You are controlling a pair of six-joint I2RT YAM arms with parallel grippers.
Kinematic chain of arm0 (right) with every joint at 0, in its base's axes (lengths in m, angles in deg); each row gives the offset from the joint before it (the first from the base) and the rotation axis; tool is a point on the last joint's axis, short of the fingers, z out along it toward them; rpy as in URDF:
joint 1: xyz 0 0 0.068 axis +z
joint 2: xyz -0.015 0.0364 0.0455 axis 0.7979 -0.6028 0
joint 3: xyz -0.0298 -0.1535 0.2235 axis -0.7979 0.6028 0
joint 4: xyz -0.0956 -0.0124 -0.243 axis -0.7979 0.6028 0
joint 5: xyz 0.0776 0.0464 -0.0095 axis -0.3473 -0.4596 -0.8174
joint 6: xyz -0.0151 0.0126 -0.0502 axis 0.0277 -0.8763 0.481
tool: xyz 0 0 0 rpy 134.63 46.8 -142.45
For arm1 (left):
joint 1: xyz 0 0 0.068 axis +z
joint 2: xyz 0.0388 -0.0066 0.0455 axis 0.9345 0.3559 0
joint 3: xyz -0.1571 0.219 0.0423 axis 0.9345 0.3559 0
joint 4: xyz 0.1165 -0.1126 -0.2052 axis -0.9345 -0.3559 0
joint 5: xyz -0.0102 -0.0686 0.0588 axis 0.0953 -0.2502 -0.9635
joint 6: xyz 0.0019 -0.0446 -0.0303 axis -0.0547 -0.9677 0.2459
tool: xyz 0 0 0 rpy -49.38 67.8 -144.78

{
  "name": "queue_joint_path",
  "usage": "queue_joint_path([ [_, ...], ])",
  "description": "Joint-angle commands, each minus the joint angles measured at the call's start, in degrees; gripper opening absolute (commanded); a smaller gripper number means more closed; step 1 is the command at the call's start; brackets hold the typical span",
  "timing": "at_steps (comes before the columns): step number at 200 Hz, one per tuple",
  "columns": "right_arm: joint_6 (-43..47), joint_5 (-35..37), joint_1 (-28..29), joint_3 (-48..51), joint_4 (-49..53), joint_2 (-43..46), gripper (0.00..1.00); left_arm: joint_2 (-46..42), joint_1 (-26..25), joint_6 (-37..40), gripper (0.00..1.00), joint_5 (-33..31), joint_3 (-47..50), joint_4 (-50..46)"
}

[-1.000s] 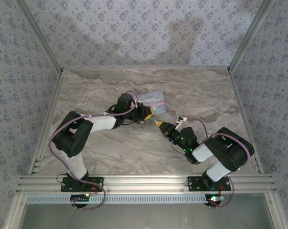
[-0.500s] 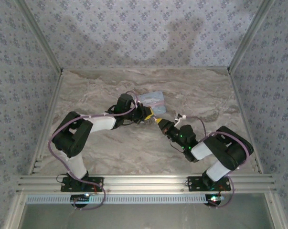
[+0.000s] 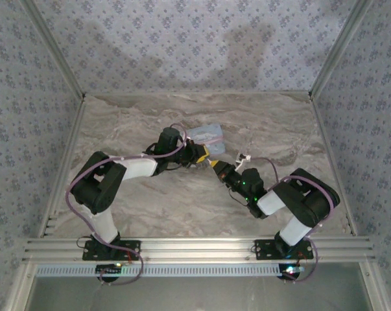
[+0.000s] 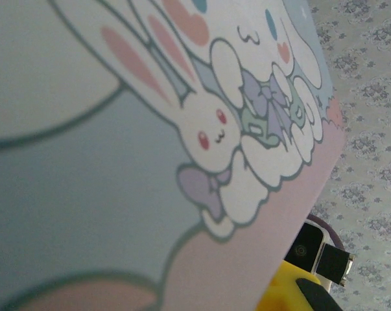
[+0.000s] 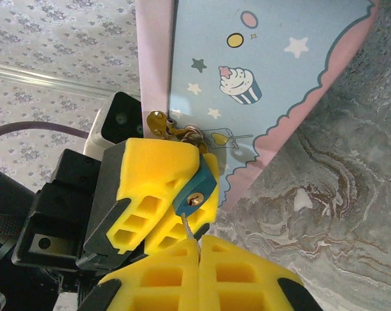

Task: Unlock a padlock with a key

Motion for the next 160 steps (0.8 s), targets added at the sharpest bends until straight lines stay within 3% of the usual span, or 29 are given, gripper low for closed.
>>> queue_joint_path([
  [1, -0.6, 2.0, 0.1, -1.0, -0.4, -0.7, 0.0, -1.9, 0.2, -0.7, 0.0, 1.3, 0.2, 2.8],
  [160, -0.7, 2.4, 0.0, -1.2, -1.8, -1.2, 0.0, -1.2, 0.0, -1.0, 0.0, 1.4, 0.1, 3.6],
])
